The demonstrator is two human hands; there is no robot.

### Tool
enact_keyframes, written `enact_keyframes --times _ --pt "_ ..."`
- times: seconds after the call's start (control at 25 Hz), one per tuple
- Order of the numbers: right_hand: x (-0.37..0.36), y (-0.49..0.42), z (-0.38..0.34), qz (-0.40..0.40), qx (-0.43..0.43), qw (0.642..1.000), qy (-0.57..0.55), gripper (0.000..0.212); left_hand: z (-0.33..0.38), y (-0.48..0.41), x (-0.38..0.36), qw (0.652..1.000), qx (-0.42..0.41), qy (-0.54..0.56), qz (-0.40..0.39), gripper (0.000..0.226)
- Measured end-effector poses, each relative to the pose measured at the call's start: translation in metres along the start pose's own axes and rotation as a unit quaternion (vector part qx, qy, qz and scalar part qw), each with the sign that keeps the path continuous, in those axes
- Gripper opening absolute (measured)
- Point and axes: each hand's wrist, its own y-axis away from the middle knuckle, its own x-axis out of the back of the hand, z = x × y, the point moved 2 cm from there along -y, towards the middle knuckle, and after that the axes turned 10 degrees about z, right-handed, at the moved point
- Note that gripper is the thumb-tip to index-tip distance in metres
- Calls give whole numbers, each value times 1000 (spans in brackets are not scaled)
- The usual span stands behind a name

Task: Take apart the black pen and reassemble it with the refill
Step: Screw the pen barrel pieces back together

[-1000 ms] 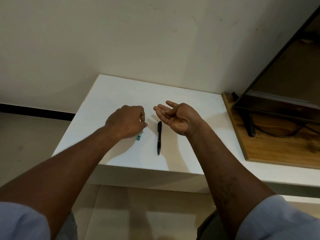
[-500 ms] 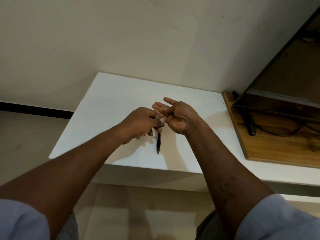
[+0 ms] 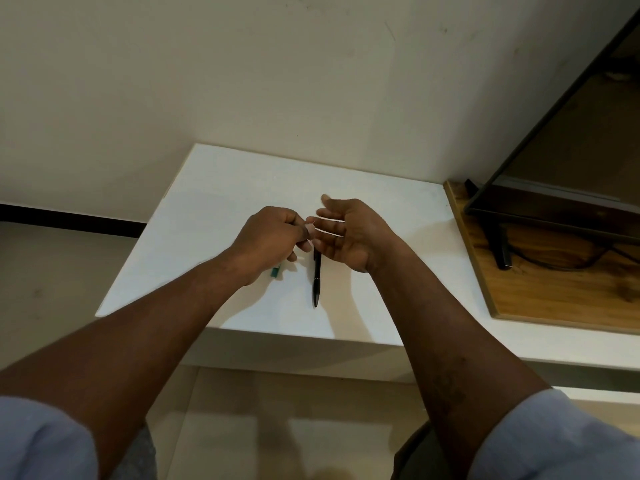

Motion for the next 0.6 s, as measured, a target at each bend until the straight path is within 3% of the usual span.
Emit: enact_keyframes --times 0.12,0.28,0.44,0.6 --pt "-2 -1 3 5 13 1000 18 9 0 0 -2 1000 -3 3 1 22" --pt "5 -7 1 28 50 998 28 13 -2 -4 -4 999 -23 -34 0 26" --pt "14 -12 -2 55 58 997 9 19 -8 -4 -17 955 -111 -277 4 36" --pt "15 -12 -2 53 54 997 14 20 -11 -3 -38 921 -111 -372 26 51"
